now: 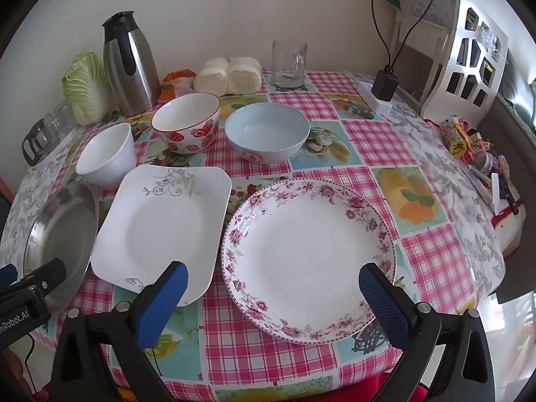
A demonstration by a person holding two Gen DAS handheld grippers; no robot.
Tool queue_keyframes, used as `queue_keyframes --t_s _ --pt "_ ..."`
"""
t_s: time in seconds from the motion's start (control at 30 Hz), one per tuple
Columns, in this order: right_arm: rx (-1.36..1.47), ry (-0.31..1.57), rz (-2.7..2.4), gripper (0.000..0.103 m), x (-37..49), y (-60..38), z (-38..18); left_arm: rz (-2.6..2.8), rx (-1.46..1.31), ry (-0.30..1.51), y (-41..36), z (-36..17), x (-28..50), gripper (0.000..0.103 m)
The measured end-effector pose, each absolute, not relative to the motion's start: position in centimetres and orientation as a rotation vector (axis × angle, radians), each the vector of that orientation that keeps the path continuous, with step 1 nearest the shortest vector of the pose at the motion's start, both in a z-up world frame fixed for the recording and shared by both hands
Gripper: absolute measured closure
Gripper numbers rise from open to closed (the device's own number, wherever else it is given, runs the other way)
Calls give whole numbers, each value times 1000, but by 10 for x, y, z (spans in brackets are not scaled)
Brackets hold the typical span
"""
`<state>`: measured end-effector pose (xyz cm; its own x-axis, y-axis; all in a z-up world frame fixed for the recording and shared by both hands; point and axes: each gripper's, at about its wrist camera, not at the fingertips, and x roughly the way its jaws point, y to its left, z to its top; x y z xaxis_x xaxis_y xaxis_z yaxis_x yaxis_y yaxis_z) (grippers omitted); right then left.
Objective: Organize plates and bowls
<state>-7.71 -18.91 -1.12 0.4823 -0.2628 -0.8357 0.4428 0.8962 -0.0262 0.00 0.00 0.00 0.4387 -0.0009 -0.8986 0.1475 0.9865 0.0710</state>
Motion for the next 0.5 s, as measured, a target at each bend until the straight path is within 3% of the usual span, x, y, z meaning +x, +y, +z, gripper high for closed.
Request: queue_keyframes --t_s 0.5 --pt "206 984 -432 0 -77 -190 -13 -90 144 1121 3 -1 0 0"
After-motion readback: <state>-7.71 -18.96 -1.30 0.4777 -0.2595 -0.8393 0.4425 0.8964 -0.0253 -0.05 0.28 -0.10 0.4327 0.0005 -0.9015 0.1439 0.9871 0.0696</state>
